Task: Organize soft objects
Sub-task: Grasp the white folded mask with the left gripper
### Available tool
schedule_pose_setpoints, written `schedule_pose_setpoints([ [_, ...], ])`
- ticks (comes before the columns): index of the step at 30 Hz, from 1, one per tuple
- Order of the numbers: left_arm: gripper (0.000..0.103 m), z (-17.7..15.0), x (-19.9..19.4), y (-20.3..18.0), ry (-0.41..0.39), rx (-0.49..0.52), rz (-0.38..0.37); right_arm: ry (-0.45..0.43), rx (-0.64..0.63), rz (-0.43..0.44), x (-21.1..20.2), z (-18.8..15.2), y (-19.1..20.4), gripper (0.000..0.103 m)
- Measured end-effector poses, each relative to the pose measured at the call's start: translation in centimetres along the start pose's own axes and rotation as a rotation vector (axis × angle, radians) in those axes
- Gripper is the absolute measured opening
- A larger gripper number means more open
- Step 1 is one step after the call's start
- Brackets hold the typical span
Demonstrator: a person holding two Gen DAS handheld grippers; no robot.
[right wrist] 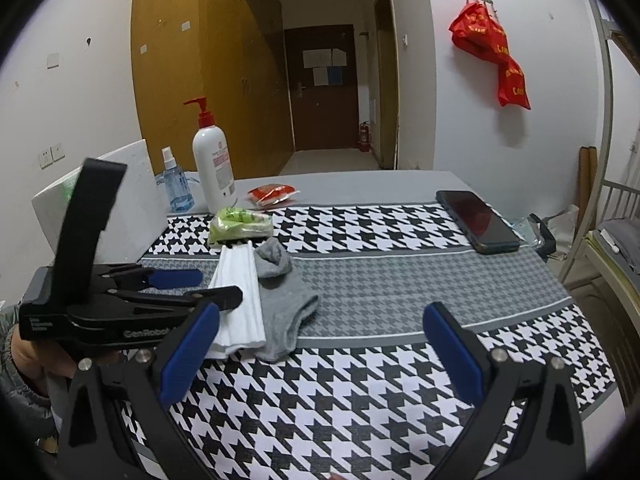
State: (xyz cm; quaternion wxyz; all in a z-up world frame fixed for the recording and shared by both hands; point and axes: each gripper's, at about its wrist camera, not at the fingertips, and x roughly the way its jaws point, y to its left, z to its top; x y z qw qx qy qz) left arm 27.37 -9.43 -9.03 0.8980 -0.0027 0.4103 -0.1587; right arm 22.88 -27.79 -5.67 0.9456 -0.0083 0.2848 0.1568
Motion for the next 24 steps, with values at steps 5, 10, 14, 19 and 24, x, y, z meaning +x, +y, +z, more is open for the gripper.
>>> schedule_pose_setpoints([
  [5,0.038,0.0,0.1,0.1,-0.005,0.001,-0.019,0.011,-0.007,0.009,0.0,0.1,-0.2,0.103],
  [10,0.015,-0.1,-0.3,0.6,-0.017,-0.01,-0.033,0.035,-0.021,0.012,0.5,0.0,0.2,0.103],
  [14,0.004,-0.4,-1.1,1.1,-0.037,-0.01,-0.038,0.049,-0.038,0.011,1.0,0.2,1.0,0.103],
  [19,0.003,-0.2,-3.5,2.3,-0.103,-0.031,-0.057,0.049,-0.047,0.01,0.9,0.4,1.7,0.103],
  [24,0.003,-0.4,-5.1,3.2,-0.16,-0.022,0.001,0.06,-0.055,0.004,1.3,0.7,2.3,0.103],
])
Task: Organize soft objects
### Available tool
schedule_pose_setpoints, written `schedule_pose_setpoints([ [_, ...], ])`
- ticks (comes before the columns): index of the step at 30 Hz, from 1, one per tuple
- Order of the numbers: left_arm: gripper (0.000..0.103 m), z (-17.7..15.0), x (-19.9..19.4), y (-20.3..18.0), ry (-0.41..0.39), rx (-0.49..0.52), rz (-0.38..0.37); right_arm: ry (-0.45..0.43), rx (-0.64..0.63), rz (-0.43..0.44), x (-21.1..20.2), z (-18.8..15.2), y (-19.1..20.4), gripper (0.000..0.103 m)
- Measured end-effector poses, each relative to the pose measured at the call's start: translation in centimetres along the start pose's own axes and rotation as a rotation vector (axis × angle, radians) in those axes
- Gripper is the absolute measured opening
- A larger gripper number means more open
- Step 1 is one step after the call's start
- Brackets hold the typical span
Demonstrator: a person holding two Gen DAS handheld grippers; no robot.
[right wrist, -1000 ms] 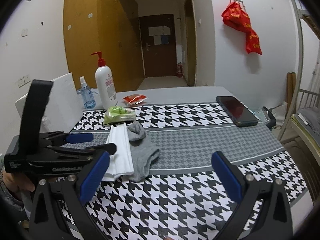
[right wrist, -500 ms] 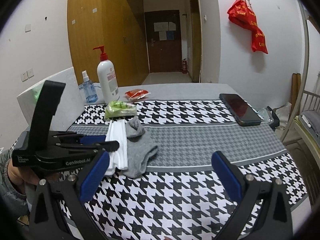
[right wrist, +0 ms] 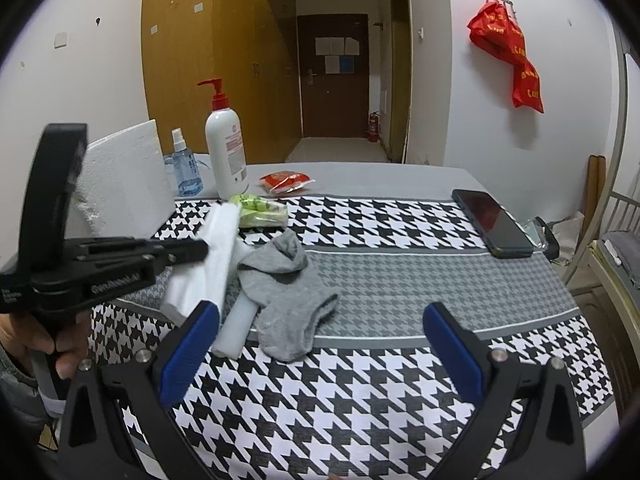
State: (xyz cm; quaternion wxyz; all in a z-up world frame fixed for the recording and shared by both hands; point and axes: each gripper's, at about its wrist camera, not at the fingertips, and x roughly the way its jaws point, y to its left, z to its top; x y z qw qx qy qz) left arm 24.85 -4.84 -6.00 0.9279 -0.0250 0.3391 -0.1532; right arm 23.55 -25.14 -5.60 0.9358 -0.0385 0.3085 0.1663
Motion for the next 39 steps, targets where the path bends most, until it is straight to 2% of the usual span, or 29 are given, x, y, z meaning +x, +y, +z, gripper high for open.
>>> schedule_pose_setpoints([
  [10,0.003,-0.7,-0.6,1.4,-0.019,0.002,0.06,0.068,-0.001,0.04,2.7,0.5,1.2,0.103],
  [15,0.003,-0.8,-0.5,1.6,-0.013,-0.001,0.064,0.11,-0.02,0.021,4.3,1.0,1.3,0.102],
  [18,0.003,-0.9,-0.2,1.6,-0.004,0.002,0.068,0.15,0.003,0.038,5.4,1.0,1.0,0.092],
  [23,0.003,-0.9,0.0,1.7,0.009,-0.004,0.065,0.203,-0.001,0.01,6.9,0.6,0.7,0.072],
  [30,0.003,-0.9,0.1,1.7,0.017,-0.003,0.072,0.233,-0.016,0.029,7.7,0.5,1.0,0.063],
  [33,0.004,-1.0,0.2,1.7,0.024,-0.004,0.077,0.25,-0.029,0.031,7.9,0.4,1.2,0.053],
  [36,0.004,-1.0,0.2,1.6,0.024,0.001,0.083,0.26,-0.039,0.043,8.1,0.5,1.4,0.039],
  [38,0.006,-1.0,0.2,1.6,0.026,0.003,0.086,0.261,-0.045,0.061,8.0,0.4,1.6,0.02],
  [39,0.006,-1.0,0.3,1.5,0.026,0.003,0.085,0.26,-0.042,0.063,7.9,0.4,1.6,0.016],
])
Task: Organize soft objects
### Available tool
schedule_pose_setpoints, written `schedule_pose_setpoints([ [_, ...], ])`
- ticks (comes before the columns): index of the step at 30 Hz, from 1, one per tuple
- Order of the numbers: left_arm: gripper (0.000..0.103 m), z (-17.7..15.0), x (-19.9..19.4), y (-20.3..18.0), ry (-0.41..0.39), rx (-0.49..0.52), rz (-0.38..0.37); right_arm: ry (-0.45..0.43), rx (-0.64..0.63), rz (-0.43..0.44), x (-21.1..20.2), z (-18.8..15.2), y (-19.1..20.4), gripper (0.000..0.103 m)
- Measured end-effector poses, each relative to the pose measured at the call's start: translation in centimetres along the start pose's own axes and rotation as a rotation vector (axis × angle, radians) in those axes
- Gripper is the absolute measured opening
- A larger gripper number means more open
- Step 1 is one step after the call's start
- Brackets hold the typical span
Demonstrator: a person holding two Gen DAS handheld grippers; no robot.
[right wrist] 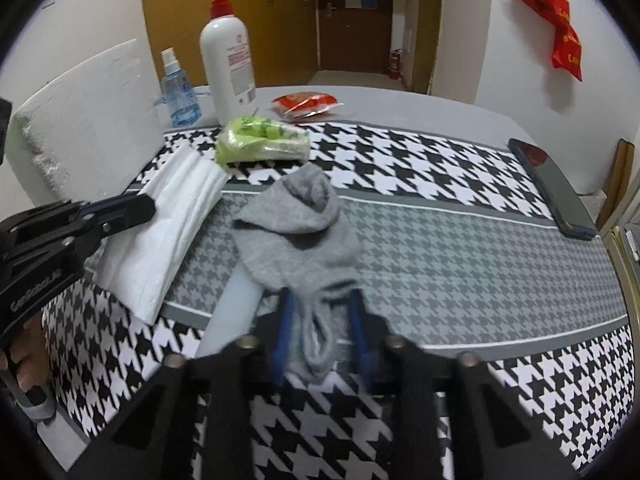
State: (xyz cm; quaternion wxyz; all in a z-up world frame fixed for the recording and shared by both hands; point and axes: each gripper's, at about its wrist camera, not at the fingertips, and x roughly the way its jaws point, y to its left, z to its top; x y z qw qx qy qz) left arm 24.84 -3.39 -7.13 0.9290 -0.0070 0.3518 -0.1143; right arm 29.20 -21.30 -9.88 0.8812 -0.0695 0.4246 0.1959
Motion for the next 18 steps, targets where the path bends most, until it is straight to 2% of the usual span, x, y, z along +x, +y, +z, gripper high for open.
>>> schedule_pose_setpoints([
  [7,0.011,0.0,-0.1,0.0,0.001,-0.003,-0.002,-0.035,0.048,-0.058,-2.2,-0.6,-1.5,0.014],
  [9,0.02,-0.1,-0.1,-0.1,0.005,-0.002,-0.003,-0.047,0.061,-0.081,-3.6,-1.1,-1.9,0.014],
  [13,0.03,-0.1,-0.2,-0.4,0.005,0.007,-0.021,-0.078,0.084,-0.089,-5.8,-2.1,-2.5,0.015],
  [15,0.042,-0.2,-0.1,-0.6,0.01,0.011,-0.029,-0.07,0.084,-0.112,-5.6,-2.3,-2.6,0.03],
  [16,0.043,-0.2,-0.1,-0.6,0.012,0.011,-0.031,-0.062,0.093,-0.124,-5.2,-2.5,-2.8,0.05],
  [17,0.043,-0.2,0.0,-0.6,0.013,0.013,-0.031,-0.059,0.096,-0.125,-5.0,-2.6,-2.9,0.059],
  [18,0.043,-0.2,0.0,-0.6,0.016,0.014,-0.03,-0.057,0.097,-0.122,-4.7,-2.7,-2.9,0.059],
])
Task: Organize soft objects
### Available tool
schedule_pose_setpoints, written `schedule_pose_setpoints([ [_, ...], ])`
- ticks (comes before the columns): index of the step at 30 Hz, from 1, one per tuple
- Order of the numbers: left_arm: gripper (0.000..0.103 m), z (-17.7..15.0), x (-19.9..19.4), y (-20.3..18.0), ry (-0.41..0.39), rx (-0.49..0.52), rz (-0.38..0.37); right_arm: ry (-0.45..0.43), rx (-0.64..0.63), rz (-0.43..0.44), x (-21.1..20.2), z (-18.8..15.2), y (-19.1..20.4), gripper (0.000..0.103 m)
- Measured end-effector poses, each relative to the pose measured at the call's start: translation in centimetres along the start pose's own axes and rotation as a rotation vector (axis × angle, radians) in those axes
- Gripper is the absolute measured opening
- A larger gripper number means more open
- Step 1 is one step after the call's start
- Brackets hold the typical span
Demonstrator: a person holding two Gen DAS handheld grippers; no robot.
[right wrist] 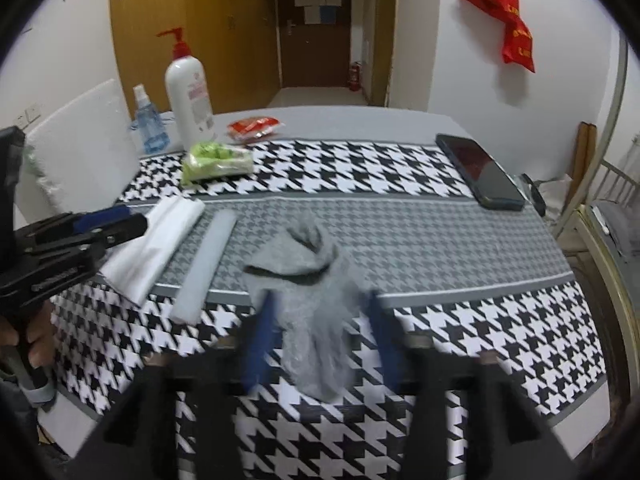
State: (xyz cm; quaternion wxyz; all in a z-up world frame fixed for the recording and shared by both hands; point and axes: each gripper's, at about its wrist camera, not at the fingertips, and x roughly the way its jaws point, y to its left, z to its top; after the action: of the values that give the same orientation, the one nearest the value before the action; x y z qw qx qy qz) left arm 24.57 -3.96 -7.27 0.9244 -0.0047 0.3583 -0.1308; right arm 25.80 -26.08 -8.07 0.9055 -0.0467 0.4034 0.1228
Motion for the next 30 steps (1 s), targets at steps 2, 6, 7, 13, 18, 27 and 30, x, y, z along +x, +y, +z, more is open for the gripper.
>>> schedule_pose_setpoints([
  [2,0.044,0.0,0.3,0.1,0.012,-0.001,0.004,0.004,0.004,0.012,0.5,0.0,0.1,0.059],
  [6,0.044,-0.1,0.7,0.1,0.034,-0.003,0.002,0.007,0.004,0.019,1.3,0.3,0.3,0.059],
  [7,0.044,-0.1,0.7,0.1,0.035,-0.003,0.0,0.011,0.002,0.022,1.6,0.4,0.4,0.059],
  [13,0.044,-0.1,0.9,0.3,0.044,-0.009,0.0,0.025,-0.021,0.029,2.6,0.8,1.0,0.059],
  [18,0.044,-0.2,0.9,0.4,0.046,-0.012,-0.001,0.042,-0.042,0.013,3.5,0.9,1.3,0.059],
  [27,0.051,-0.2,1.1,0.3,0.055,-0.015,0.0,0.057,-0.041,0.027,3.8,0.9,1.4,0.047],
  [30,0.056,-0.2,1.1,0.5,0.052,-0.021,0.004,0.053,-0.039,0.034,3.7,0.8,1.6,0.03],
])
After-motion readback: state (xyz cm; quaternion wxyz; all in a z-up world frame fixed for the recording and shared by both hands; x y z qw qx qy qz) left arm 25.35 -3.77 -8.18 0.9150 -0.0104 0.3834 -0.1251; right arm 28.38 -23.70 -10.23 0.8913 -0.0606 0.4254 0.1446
